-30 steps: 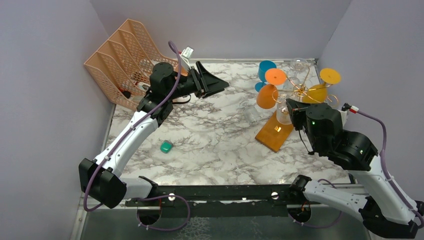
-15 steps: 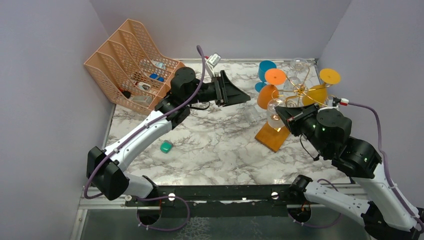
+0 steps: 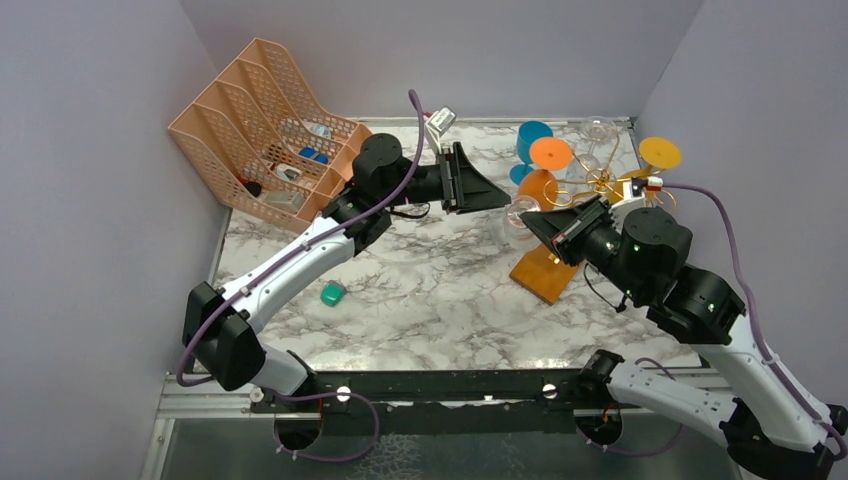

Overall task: Place the wine glass upside down on the wine glass rack
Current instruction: Turn the wine glass upside down at the wine rack.

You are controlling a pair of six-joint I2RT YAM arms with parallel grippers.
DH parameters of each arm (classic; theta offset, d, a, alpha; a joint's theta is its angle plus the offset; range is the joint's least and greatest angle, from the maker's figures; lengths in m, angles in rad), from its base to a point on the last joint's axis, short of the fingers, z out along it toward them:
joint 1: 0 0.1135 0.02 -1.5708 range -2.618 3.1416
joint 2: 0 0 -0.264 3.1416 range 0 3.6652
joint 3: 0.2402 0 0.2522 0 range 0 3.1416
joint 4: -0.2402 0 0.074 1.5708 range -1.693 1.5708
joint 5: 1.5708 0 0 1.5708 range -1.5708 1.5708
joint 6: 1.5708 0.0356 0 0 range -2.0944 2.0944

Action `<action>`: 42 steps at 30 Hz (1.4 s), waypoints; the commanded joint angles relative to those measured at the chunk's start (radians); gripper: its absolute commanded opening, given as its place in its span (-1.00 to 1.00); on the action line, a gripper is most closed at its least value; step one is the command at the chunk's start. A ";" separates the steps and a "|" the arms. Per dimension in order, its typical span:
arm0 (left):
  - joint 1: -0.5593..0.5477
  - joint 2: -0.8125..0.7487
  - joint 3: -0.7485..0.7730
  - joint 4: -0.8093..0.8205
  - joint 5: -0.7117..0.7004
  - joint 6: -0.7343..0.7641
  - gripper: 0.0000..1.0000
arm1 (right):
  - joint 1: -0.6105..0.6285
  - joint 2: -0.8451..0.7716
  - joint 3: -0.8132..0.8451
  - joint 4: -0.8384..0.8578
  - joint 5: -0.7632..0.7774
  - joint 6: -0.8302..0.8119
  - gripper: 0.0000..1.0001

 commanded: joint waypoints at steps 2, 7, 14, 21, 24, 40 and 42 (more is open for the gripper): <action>-0.014 0.019 0.045 0.041 0.059 -0.009 -0.07 | 0.002 0.005 0.014 0.138 -0.051 -0.032 -0.98; -0.017 0.019 0.040 0.052 0.077 -0.008 -0.19 | 0.002 0.020 0.004 0.153 -0.077 -0.031 -0.98; -0.019 0.007 0.024 0.070 0.090 -0.012 -0.86 | 0.002 0.023 -0.012 0.167 -0.096 -0.041 -0.98; -0.018 -0.022 0.000 0.074 0.077 -0.017 -1.00 | 0.002 0.025 0.030 0.067 -0.111 -0.159 -0.63; -0.017 -0.031 -0.013 0.075 0.069 -0.021 -1.00 | 0.002 0.009 0.033 0.029 -0.117 -0.207 -0.28; -0.003 -0.052 -0.057 0.033 0.055 -0.054 -1.00 | 0.002 0.054 0.206 -0.141 -0.181 -0.636 0.40; 0.003 -0.051 -0.052 0.003 0.051 -0.050 -1.00 | 0.002 0.109 0.280 -0.157 -0.196 -0.754 0.41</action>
